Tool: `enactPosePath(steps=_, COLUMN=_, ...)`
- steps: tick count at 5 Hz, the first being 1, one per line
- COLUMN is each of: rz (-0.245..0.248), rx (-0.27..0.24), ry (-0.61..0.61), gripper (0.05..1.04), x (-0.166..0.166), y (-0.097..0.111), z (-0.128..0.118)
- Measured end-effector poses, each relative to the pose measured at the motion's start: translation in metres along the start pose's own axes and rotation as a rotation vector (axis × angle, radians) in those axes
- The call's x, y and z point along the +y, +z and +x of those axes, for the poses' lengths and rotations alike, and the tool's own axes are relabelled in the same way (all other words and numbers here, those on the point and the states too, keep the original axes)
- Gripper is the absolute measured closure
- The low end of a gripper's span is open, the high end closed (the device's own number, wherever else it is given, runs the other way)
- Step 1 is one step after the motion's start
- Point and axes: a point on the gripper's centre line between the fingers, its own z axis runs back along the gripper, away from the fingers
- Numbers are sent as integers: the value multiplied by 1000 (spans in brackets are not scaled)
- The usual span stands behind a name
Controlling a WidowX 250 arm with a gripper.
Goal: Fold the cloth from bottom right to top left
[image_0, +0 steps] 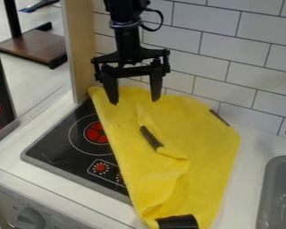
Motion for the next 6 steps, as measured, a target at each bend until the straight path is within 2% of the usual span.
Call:
enactPosePath(steps=1, rz=10, rx=25, ry=-1, gripper=83, x=0, y=-7, z=-4)
enactPosePath(steps=2, rz=51, rx=64, ry=-92, gripper=83, x=-22, y=-11, z=-22)
enactPosePath(steps=3, rz=31, rx=74, ry=-151, gripper=83, x=-39, y=-13, z=-32)
enactPosePath(steps=4, rz=34, rx=93, ry=-236, gripper=83, x=-54, y=-18, z=-48)
enactPosePath(steps=5, rz=31, rx=99, ry=-376, gripper=84, x=-75, y=-22, z=-76)
enactPosePath(steps=6, rz=51, rx=104, ry=-534, gripper=83, x=-93, y=-28, z=-102)
